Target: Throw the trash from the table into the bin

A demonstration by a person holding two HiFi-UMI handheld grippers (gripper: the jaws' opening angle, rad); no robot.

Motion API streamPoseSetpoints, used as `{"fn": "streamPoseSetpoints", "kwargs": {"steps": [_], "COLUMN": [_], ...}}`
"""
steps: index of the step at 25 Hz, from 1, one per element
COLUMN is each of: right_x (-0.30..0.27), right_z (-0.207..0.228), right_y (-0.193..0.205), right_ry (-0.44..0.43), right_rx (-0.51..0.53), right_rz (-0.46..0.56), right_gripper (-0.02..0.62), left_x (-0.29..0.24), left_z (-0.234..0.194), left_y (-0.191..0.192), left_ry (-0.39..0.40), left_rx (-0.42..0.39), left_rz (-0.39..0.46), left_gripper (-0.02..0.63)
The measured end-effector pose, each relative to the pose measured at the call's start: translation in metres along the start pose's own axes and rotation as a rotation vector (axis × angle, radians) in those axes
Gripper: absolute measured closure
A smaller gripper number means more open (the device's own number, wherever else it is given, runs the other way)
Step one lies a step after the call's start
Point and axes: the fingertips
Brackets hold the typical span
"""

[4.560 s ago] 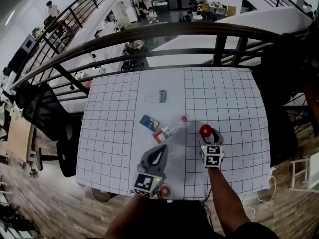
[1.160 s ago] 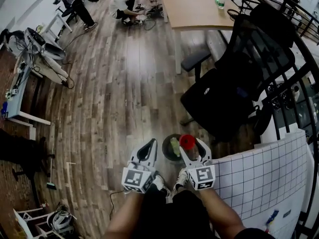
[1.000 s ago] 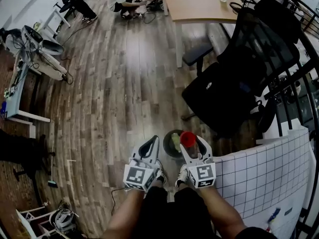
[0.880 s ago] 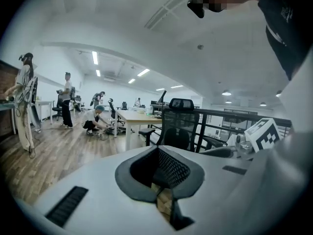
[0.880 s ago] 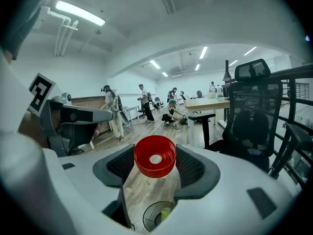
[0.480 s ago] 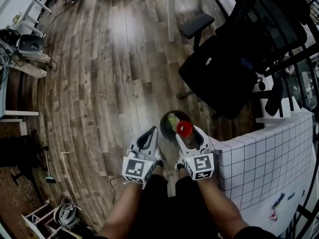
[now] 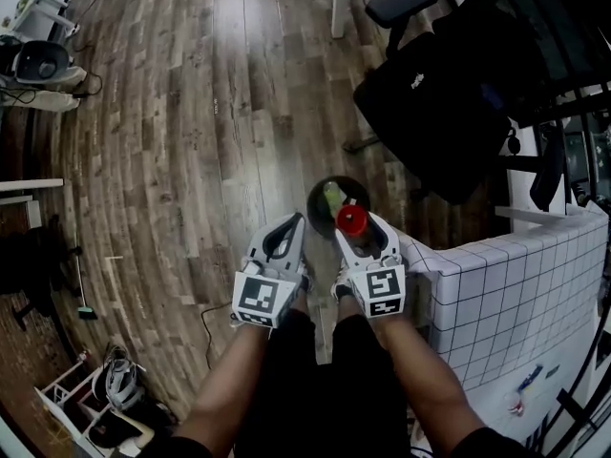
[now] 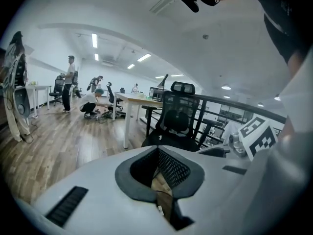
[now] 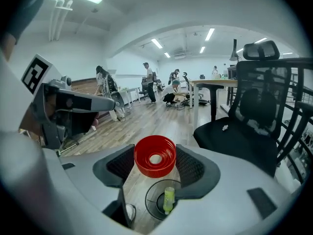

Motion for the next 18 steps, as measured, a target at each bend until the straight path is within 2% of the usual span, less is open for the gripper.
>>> {"fn": "streamPoseSetpoints", "kwargs": {"steps": [5,10,18], "right_x": [-0.014,-0.019,-0.004], "right_z": [-0.006,-0.001,0.009], "right_y": [0.012,0.015,0.005], "right_ry": [-0.041,-0.02,0.001], "right_rx": [0.006,0.007,0.005], "right_rz": [-0.019,-0.039,-0.027], "right_gripper": [0.302,0.264,0.262], "left_x": [0.0,-0.001,-0.003], "left_z": [-0.004,-0.005,-0.002], "left_y": [0.01,0.012,0.003], "left_ry": [0.007,0.006,0.011], "left_rx": [0.004,0.009,0.002], "left_rz": [-0.021,-0.027,-0.02], "left_gripper": [0.588,0.588,0.588]}}
Point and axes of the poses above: the fingertips, and each gripper's own axes: x backward along the fingers, z to its right, y out of its underside, and after that the axes turned 13 degrees about y, right-handed
